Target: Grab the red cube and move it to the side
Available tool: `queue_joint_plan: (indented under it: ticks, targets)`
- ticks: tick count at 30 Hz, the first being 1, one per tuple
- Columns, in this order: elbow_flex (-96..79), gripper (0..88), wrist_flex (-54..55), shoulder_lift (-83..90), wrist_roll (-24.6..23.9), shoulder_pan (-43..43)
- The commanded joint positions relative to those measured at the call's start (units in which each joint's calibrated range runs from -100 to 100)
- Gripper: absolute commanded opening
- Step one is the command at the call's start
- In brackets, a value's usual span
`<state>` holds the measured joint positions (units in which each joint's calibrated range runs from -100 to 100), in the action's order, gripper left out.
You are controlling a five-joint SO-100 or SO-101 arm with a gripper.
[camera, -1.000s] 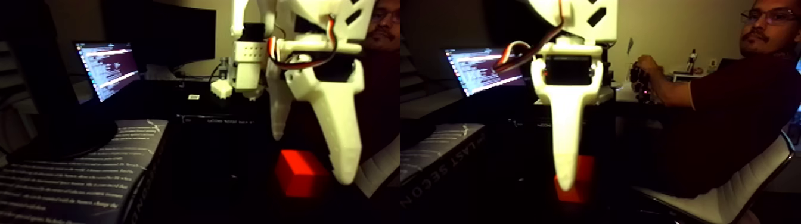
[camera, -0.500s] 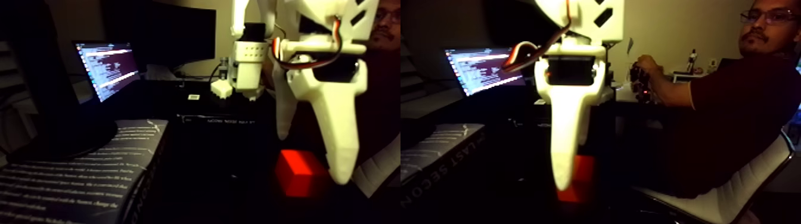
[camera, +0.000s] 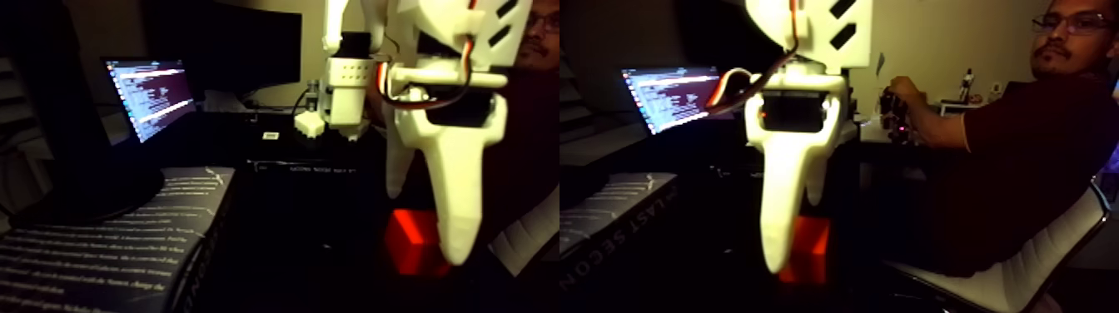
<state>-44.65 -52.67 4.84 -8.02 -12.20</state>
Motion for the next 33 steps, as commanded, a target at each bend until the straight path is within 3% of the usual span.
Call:
queue_joint_plan:
  ticks: [1, 33]
  targets:
    - [2.06, 42.3, 0.39, -0.13, -0.04, 0.21]
    - [10.77, 42.3, -2.14, -7.78, 0.77, 1.71]
